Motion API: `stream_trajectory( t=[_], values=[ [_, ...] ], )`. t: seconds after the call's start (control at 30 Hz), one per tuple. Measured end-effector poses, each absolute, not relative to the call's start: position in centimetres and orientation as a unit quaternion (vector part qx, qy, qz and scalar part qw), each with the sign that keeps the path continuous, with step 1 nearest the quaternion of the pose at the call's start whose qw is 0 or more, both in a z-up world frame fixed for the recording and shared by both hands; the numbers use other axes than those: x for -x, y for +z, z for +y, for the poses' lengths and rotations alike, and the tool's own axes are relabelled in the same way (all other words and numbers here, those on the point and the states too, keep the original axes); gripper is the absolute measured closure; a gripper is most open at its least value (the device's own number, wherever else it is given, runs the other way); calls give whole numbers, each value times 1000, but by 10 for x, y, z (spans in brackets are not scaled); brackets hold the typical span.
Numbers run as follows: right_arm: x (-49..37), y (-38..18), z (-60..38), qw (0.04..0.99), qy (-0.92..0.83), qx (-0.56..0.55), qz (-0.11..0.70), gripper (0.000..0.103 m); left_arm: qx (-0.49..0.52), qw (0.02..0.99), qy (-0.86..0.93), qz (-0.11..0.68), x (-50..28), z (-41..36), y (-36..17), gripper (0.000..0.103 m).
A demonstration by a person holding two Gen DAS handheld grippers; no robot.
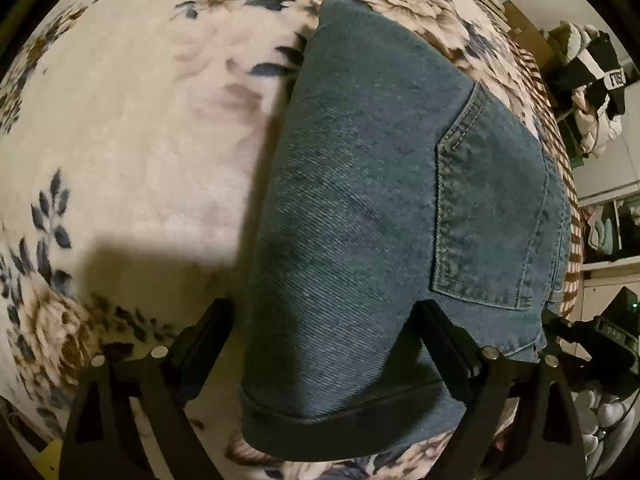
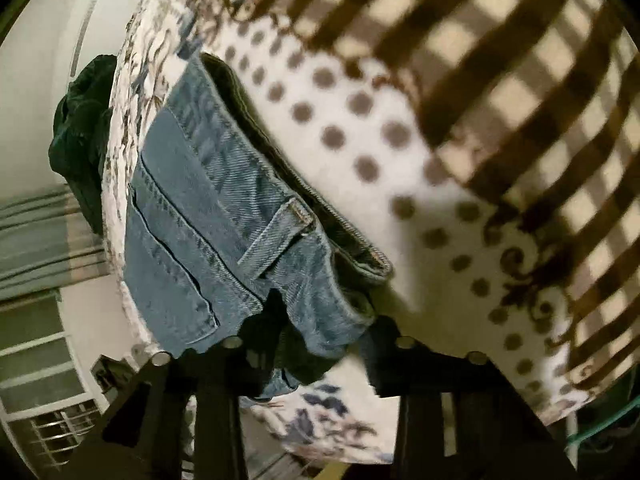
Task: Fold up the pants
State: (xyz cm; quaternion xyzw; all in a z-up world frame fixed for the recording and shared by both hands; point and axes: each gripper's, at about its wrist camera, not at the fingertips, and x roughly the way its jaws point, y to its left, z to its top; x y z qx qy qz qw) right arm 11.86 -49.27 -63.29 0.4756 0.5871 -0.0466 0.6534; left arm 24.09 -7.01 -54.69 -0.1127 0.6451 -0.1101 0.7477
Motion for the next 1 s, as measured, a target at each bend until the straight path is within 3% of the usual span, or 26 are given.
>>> stream_trajectory(
  t=[0.23,0.3,0.43,0.53,0.67,0.83,1.0],
  values=[
    [-112,-627,-497,659,-48,-466,588,67,109,747,-115,645,-241,-72,-546,9],
    [-119,-630,-499,653,-38,-471,592,60,116,746,-111,646,-241,-70,-547,9],
    [-115,-637,-495,652,-13,-479,588,25,153,742,-114,642,-240,-63,-542,9],
    [-111,-649,-482,638,13,-493,591,21,193,736,-134,635,-243,-62,-542,9],
    [-111,-670,-468,637,18,-535,555,6,228,724,-142,636,-251,-62,-557,9],
    [-122,-660,-462,649,41,-603,462,11,265,714,-150,630,-262,-57,-564,9],
    [-138,-653,-444,677,54,-556,479,12,276,708,-168,627,-267,-54,-571,9]
  ],
)
